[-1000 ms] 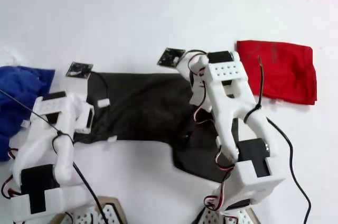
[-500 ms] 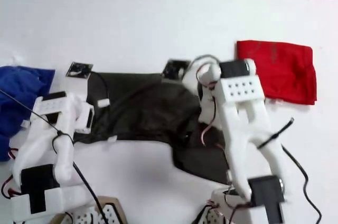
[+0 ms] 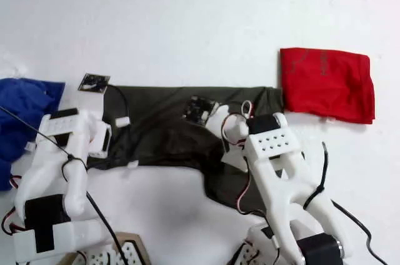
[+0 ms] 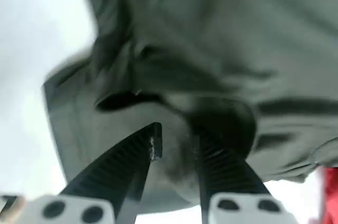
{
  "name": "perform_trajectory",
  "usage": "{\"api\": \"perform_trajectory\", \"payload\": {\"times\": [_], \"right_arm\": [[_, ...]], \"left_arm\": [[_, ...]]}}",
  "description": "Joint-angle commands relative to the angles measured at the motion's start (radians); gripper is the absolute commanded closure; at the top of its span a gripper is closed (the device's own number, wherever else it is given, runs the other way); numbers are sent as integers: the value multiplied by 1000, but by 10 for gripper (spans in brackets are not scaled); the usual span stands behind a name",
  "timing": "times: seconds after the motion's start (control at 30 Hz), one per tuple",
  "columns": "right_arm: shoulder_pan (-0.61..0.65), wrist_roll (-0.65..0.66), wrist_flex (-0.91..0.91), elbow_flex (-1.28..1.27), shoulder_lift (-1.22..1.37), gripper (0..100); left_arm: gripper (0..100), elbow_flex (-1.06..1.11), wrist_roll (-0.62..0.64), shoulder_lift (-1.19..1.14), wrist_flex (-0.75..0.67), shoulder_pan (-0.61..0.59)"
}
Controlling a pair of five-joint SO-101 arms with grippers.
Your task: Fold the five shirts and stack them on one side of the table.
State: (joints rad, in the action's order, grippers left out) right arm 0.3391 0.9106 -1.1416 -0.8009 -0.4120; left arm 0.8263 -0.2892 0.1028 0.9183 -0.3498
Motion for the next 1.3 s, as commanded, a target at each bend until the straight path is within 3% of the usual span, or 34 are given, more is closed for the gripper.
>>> {"api": "perform_trajectory", "payload": {"times": [0.0,0.33,0.73,0.97,1.27], "right_arm": [[-21,-14,30,8,51,889],[-200,-11,101,103,170,886],[-249,20,127,336,432,888],[-236,-120,117,588,641,887],[-214,-149,-124,718,549,889]], "left_arm": [[891,1,-3,-9,-48,3],[891,1,-3,-9,-48,3],[891,1,-3,-9,-48,3],[891,1,-3,-9,-48,3],[891,1,-3,-9,-48,3]]}}
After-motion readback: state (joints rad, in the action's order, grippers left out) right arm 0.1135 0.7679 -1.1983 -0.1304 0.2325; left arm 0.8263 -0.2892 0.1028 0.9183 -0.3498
